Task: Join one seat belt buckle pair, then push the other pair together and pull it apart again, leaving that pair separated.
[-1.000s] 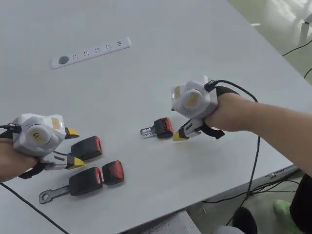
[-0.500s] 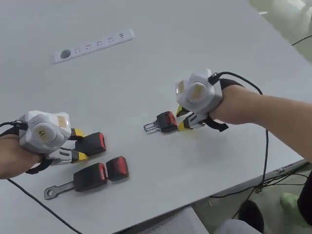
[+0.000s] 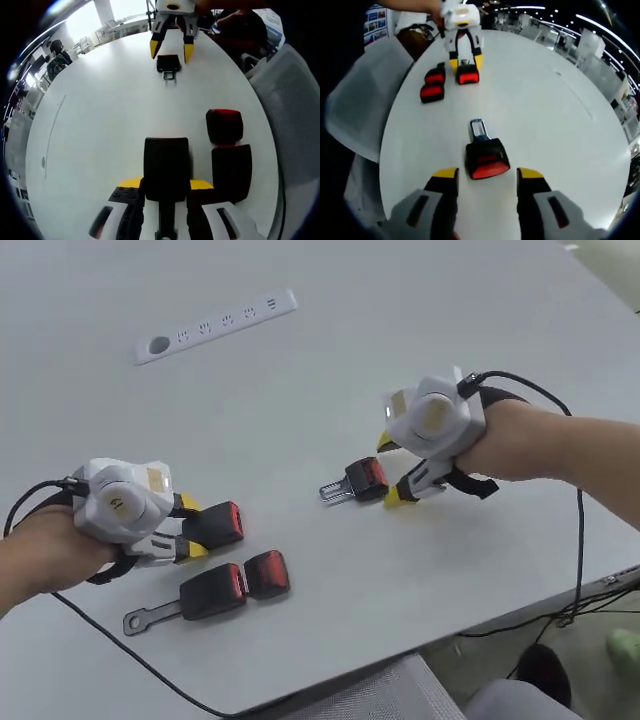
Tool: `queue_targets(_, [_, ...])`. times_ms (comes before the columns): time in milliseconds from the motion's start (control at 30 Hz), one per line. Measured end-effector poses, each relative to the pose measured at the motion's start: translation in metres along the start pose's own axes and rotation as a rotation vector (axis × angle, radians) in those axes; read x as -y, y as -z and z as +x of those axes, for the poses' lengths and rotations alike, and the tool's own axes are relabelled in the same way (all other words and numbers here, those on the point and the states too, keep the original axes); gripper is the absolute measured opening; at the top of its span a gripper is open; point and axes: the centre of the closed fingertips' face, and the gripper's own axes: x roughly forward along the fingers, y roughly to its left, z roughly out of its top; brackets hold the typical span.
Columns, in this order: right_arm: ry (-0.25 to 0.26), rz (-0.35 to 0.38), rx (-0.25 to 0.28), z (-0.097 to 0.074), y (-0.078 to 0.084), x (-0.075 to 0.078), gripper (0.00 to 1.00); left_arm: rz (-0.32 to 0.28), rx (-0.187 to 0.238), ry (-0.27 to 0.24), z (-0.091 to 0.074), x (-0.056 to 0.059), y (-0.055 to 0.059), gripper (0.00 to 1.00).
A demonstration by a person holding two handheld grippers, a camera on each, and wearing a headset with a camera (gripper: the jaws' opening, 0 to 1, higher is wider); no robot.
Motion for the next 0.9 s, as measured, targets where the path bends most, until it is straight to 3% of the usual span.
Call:
queue_targets(167, [-0.017,-0.025,0.005,0.008,-0.013,-0.002,0.41,0.005,-0.006,0.003,0.0,0.0,0.0,0.32])
queue_targets(300, [-0.023,-0.004,-0.005,0.011,-0.013,-0.002,0.34,0.011,-0.015,0.008,0.001,0.0,0.0,0.32])
queue_targets(700, [-0.015,-0.066,-0.055,0.012,-0.008,-0.001,0.33,0.01,-0.025,0.001,0.001,-0.001,0.001,0.32])
queue_targets(900, [-0.019,-0.053,-0.054,0.012,-0.007,0.001,0.33,0.011,-0.023,0.005,0.001,-0.001,0.001,0.32])
